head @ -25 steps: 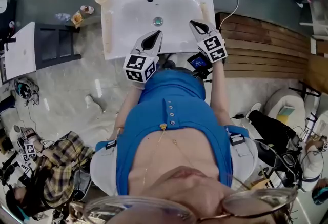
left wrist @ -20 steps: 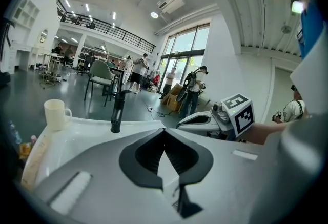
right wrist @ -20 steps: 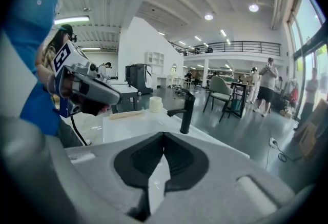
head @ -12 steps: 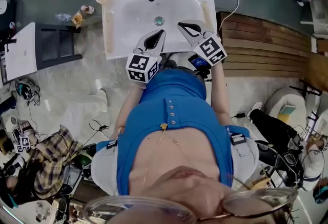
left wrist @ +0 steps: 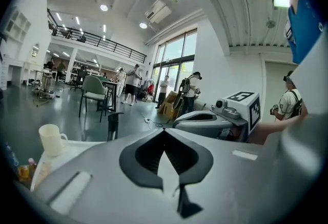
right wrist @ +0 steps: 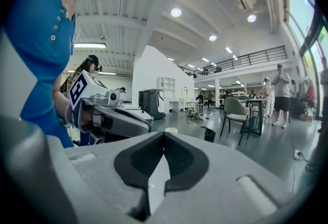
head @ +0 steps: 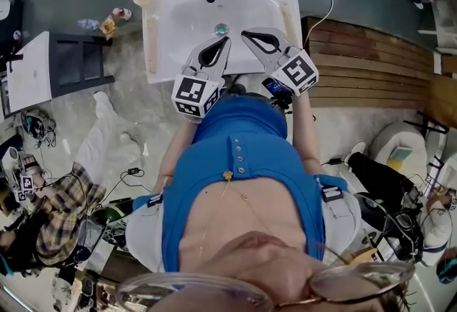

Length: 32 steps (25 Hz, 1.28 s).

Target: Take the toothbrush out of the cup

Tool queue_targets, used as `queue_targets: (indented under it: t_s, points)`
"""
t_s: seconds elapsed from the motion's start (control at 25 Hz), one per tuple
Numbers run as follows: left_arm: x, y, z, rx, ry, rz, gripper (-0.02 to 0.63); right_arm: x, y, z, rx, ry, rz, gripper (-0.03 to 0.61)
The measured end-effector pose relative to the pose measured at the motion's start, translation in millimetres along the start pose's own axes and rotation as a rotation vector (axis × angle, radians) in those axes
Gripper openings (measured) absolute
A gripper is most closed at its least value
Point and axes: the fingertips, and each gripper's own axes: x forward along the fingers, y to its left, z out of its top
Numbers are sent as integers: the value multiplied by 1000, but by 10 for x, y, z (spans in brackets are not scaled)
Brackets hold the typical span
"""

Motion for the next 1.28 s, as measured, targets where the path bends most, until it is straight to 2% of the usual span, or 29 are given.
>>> queue_targets:
  t_s: [0.28, 0.52, 1.28]
  points:
    - [-36, -133, 365, 88, -44, -20, 2, -80, 7, 388, 20, -105, 5, 2]
    - [-77, -205, 566, 112, -81, -24, 2, -145, 25, 579, 3, -157, 9, 2]
    - [-68, -221, 594, 136, -86, -28, 2, -171, 72, 715, 29, -161, 36, 2]
